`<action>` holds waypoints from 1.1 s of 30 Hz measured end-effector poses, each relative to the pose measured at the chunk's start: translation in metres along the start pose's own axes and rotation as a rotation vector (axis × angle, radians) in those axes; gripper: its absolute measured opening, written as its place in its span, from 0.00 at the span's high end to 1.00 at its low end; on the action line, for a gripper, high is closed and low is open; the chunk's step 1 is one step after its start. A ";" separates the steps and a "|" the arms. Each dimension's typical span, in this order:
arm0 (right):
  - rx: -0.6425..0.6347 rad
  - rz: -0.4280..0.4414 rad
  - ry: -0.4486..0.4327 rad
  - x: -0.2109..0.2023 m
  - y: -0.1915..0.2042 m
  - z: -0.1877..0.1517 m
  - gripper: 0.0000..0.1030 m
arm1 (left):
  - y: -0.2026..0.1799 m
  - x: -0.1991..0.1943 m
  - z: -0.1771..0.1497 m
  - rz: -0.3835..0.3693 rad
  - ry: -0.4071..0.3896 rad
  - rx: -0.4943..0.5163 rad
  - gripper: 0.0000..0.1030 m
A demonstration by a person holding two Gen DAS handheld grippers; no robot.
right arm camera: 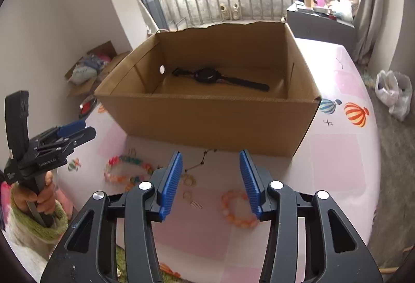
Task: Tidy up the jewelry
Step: 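Withdraw the right tool from the box back toward the bead necklace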
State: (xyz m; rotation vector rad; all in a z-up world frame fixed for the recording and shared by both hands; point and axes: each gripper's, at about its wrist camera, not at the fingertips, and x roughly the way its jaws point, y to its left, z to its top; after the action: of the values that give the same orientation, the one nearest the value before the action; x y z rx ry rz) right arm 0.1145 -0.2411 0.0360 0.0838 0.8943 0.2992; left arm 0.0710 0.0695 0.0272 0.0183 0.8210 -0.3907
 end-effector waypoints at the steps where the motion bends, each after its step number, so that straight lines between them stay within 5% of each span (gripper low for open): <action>1: -0.031 -0.003 0.019 0.000 0.010 -0.012 0.50 | -0.004 -0.001 -0.011 0.003 0.023 0.015 0.33; 6: -0.132 -0.051 0.110 0.012 0.050 -0.066 0.43 | -0.021 0.009 -0.060 -0.015 0.152 0.022 0.31; 11: -0.172 -0.124 0.166 0.034 0.064 -0.089 0.36 | -0.033 0.022 -0.075 0.109 0.150 0.088 0.24; 15: -0.179 -0.145 0.150 0.038 0.068 -0.091 0.19 | -0.032 0.028 -0.077 0.121 0.180 0.076 0.05; 17: -0.178 -0.165 0.151 0.039 0.067 -0.091 0.09 | -0.031 0.028 -0.078 0.125 0.181 0.071 0.05; 30: -0.117 -0.105 0.144 0.034 0.048 -0.094 0.08 | -0.029 0.025 -0.080 0.120 0.172 0.080 0.04; 33: -0.093 -0.005 0.084 0.019 0.052 -0.084 0.08 | -0.027 0.024 -0.078 0.119 0.172 0.091 0.04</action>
State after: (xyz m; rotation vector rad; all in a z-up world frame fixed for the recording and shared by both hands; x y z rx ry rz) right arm 0.0491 -0.1900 -0.0209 -0.0173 0.9628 0.3411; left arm 0.0206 0.0491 -0.0394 0.1865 0.9668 -0.3167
